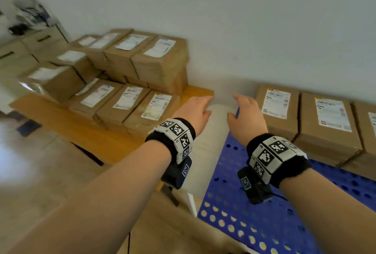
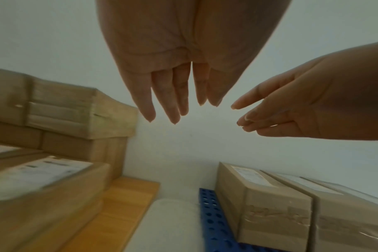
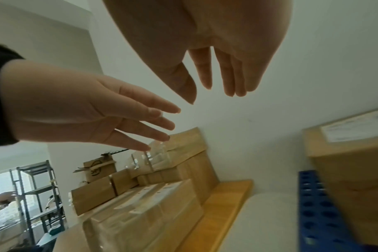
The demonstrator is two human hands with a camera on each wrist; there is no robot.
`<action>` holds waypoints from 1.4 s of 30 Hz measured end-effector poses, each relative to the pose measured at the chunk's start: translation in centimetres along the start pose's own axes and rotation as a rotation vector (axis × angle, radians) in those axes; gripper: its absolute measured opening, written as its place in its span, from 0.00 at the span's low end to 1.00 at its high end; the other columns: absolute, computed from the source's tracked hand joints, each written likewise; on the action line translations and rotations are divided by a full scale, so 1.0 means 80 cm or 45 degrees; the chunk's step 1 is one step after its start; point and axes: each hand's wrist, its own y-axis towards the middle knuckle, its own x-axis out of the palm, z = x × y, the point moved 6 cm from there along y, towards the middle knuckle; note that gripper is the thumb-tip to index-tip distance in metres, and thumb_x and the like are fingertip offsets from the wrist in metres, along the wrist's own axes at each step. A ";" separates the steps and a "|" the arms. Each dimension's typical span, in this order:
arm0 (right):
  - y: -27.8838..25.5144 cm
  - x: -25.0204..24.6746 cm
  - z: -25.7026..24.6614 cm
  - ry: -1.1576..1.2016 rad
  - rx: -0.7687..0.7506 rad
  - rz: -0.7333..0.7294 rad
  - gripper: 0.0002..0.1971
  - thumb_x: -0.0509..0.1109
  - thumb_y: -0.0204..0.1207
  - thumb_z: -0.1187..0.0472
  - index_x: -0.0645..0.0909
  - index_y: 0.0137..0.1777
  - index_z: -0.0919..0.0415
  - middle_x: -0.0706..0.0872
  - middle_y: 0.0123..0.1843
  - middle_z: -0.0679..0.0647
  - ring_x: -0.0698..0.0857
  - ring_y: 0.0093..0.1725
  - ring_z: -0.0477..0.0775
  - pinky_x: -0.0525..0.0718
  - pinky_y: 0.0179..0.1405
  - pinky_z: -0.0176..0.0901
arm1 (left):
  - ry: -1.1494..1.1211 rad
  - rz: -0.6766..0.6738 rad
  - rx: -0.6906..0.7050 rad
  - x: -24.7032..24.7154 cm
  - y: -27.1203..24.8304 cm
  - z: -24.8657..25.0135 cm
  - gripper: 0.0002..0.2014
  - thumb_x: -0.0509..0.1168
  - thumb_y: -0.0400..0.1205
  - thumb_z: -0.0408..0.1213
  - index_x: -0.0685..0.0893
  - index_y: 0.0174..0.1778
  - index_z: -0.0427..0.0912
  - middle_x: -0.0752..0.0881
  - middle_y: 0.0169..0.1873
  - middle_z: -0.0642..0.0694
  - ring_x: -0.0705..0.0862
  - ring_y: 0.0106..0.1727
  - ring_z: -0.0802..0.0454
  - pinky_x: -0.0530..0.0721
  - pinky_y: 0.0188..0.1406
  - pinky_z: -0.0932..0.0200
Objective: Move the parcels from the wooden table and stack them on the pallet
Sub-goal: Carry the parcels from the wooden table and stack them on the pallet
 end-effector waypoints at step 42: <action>0.258 0.233 -0.179 1.061 0.770 0.070 0.39 0.65 0.75 0.38 0.60 0.79 0.60 0.73 0.74 0.58 0.75 0.70 0.60 0.74 0.68 0.53 | 0.081 0.023 -0.137 -0.171 0.175 -0.302 0.25 0.54 0.86 0.45 0.62 0.79 0.42 0.62 0.79 0.42 0.65 0.78 0.47 0.66 0.73 0.54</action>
